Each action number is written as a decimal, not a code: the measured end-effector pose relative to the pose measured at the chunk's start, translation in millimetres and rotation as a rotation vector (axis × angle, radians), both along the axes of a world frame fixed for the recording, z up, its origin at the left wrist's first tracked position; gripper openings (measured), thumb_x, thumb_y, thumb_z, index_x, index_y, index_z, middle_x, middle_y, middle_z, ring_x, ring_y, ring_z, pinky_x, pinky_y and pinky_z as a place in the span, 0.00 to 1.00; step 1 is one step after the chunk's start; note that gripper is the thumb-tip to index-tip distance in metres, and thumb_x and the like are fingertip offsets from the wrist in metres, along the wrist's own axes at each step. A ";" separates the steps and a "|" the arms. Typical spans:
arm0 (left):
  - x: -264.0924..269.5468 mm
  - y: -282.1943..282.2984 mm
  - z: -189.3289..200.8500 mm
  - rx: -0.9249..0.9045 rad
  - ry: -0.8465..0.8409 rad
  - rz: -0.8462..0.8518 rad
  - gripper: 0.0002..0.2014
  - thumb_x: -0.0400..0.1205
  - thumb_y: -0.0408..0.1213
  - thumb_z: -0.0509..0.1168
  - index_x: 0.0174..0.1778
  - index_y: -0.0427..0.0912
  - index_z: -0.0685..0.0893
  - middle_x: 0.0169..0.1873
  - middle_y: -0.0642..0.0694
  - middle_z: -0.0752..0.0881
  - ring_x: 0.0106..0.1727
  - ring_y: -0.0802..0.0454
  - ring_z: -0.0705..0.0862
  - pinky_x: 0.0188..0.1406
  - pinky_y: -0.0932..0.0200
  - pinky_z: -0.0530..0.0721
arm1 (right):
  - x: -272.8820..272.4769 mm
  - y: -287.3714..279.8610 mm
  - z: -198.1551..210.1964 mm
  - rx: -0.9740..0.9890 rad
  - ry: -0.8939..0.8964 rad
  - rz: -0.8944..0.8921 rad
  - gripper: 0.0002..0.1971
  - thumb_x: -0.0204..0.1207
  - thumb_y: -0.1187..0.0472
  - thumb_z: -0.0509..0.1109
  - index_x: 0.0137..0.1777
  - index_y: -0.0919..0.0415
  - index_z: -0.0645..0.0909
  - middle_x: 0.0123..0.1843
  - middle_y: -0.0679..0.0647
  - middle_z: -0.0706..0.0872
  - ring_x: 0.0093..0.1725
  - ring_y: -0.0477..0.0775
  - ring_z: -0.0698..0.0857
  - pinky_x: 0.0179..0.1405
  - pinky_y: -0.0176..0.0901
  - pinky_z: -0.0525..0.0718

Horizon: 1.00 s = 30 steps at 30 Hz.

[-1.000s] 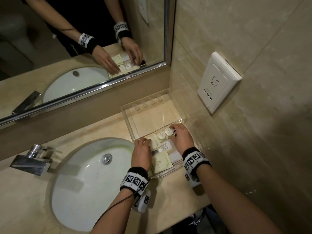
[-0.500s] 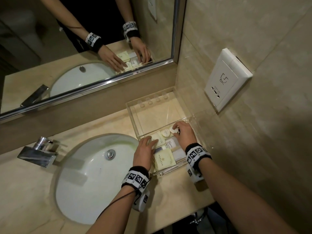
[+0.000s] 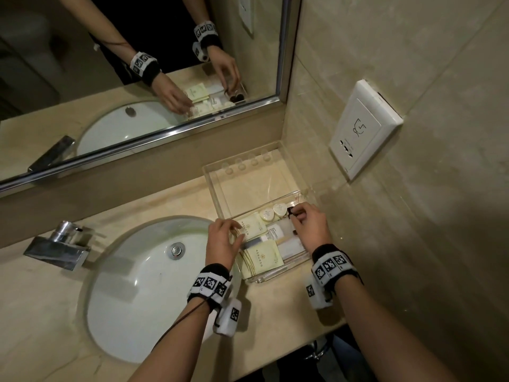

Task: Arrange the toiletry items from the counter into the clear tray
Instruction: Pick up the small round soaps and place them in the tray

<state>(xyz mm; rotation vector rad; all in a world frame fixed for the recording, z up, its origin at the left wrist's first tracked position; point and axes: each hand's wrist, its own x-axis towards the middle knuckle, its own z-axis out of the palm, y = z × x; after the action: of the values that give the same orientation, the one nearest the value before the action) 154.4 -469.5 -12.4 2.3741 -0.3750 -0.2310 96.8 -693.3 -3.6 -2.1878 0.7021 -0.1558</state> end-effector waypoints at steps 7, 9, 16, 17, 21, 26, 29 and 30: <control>-12.2 29.4 1.3 -0.260 0.564 0.386 0.11 0.74 0.31 0.74 0.41 0.42 0.77 0.37 0.43 0.84 0.36 0.45 0.83 0.50 0.45 0.87 | -51.7 -0.2 1.7 0.011 0.140 -0.195 0.07 0.77 0.59 0.73 0.49 0.60 0.79 0.40 0.50 0.84 0.40 0.50 0.86 0.40 0.39 0.85; -21.4 33.7 -4.3 -0.317 0.704 0.421 0.09 0.74 0.30 0.74 0.44 0.38 0.79 0.37 0.38 0.85 0.35 0.43 0.84 0.54 0.40 0.87 | -64.7 0.5 -1.9 0.057 0.199 -0.249 0.09 0.76 0.58 0.74 0.47 0.62 0.78 0.38 0.52 0.84 0.40 0.54 0.87 0.41 0.44 0.86; -44.9 32.1 -10.8 -0.417 0.868 0.410 0.17 0.76 0.24 0.70 0.61 0.27 0.79 0.35 0.34 0.86 0.31 0.43 0.83 0.46 0.46 0.89 | -89.1 11.0 -22.7 0.325 0.329 -0.433 0.14 0.74 0.51 0.76 0.41 0.61 0.79 0.35 0.57 0.91 0.30 0.53 0.89 0.36 0.47 0.88; -47.0 32.1 -11.0 -0.440 0.882 0.417 0.17 0.77 0.22 0.68 0.62 0.27 0.78 0.34 0.33 0.85 0.29 0.43 0.83 0.42 0.49 0.90 | -89.4 12.7 -25.0 0.377 0.324 -0.443 0.12 0.74 0.52 0.76 0.41 0.60 0.80 0.34 0.57 0.91 0.26 0.50 0.88 0.33 0.44 0.86; -54.4 30.4 -10.8 -0.503 0.927 0.425 0.23 0.79 0.20 0.65 0.70 0.32 0.75 0.38 0.30 0.85 0.29 0.43 0.84 0.35 0.56 0.91 | -85.2 15.8 -29.0 0.590 0.310 -0.551 0.09 0.73 0.56 0.77 0.39 0.59 0.82 0.37 0.57 0.93 0.42 0.55 0.93 0.54 0.54 0.90; -58.9 27.4 -11.4 -0.556 0.924 0.426 0.27 0.80 0.19 0.63 0.76 0.39 0.72 0.41 0.32 0.84 0.28 0.47 0.86 0.39 0.54 0.92 | -72.8 18.0 -25.6 0.736 0.259 -0.640 0.07 0.74 0.65 0.75 0.36 0.60 0.80 0.48 0.64 0.90 0.54 0.64 0.90 0.63 0.59 0.86; -61.1 27.4 -11.2 -0.566 0.911 0.425 0.28 0.79 0.20 0.65 0.76 0.39 0.72 0.44 0.33 0.82 0.35 0.43 0.87 0.40 0.51 0.92 | -69.9 16.0 -32.9 0.779 0.248 -0.634 0.04 0.74 0.68 0.73 0.39 0.64 0.81 0.47 0.66 0.89 0.49 0.63 0.89 0.63 0.59 0.86; -61.5 27.4 -10.6 -0.569 0.908 0.432 0.28 0.79 0.20 0.65 0.76 0.38 0.72 0.43 0.34 0.82 0.37 0.42 0.86 0.40 0.51 0.92 | -69.2 17.2 -31.0 0.789 0.238 -0.654 0.03 0.74 0.68 0.73 0.43 0.68 0.82 0.46 0.65 0.89 0.48 0.61 0.87 0.63 0.59 0.85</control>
<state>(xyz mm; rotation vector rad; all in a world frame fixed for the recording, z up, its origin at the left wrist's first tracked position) 92.9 -442.1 -23.0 1.5269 0.4467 -0.8202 27.6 -676.1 -34.6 -1.1852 1.3320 0.0530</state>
